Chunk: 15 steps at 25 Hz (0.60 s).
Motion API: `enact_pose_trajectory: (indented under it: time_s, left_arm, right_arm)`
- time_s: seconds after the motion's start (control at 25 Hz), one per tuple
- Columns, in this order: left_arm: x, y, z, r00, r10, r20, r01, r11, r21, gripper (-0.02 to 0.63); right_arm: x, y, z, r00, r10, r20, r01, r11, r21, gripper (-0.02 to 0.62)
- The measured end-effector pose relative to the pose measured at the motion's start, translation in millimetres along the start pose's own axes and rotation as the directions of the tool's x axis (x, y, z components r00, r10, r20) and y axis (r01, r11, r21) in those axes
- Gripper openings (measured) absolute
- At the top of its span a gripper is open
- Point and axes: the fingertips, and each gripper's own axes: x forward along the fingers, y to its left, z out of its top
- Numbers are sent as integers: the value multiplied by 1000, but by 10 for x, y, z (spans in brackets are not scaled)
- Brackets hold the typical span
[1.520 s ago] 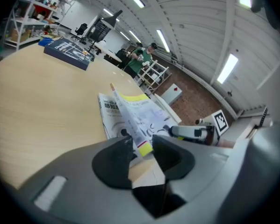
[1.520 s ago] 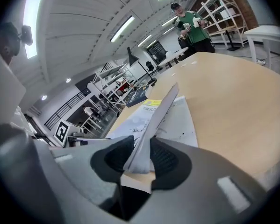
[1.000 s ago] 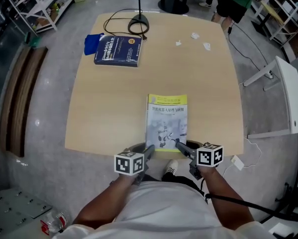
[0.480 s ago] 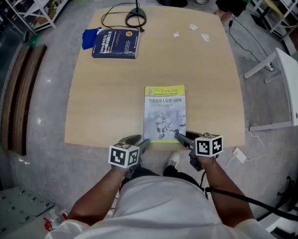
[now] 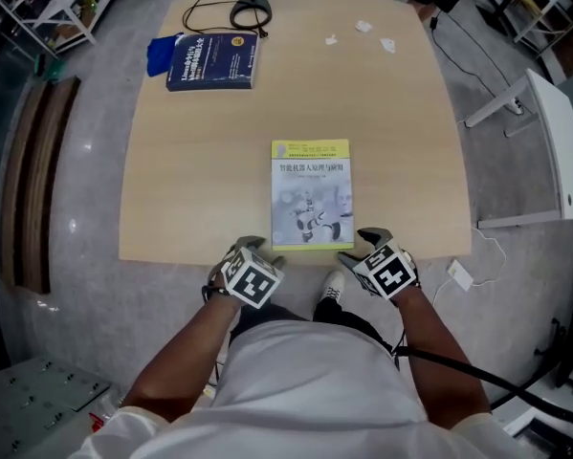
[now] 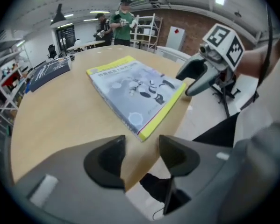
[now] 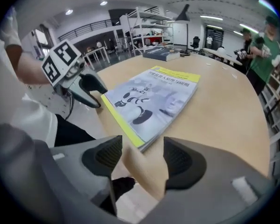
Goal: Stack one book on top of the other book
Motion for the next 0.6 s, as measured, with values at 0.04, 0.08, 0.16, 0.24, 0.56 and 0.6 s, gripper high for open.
enact_pose_trajectory:
  time_s: [0.04,0.08,0.16,0.24,0.56,0.6]
  left_arm:
    - [36,-13,14,1000,9,-6,-9,1000,19,245]
    - [75,-21,23,1000,20,-11,-19,999,38,245]
    - [141,-8,40,999,47,-23,-45,996,73,238]
    - [177,22,56,998,60,-35,-57,994,89,227]
    - [172,2,79,997,-5,-72,10,997,74,215]
    - [167,3,76,997,-10,-76,16,997,72,215]
  right_arm:
    - [43,16,-6,1000,-7,-19,7,999,-32,272]
    - [84,22,-17,999,-12,-33,11,999,-52,272]
    - [145,21,-43,999,-13,-41,11,999,-47,272]
    - [168,16,-33,1000,-11,-22,10,1000,-20,272]
    - [191,25,17,997,-71,-38,68,995,-67,270]
    - [193,31,18,996,-76,-45,74,995,-62,270]
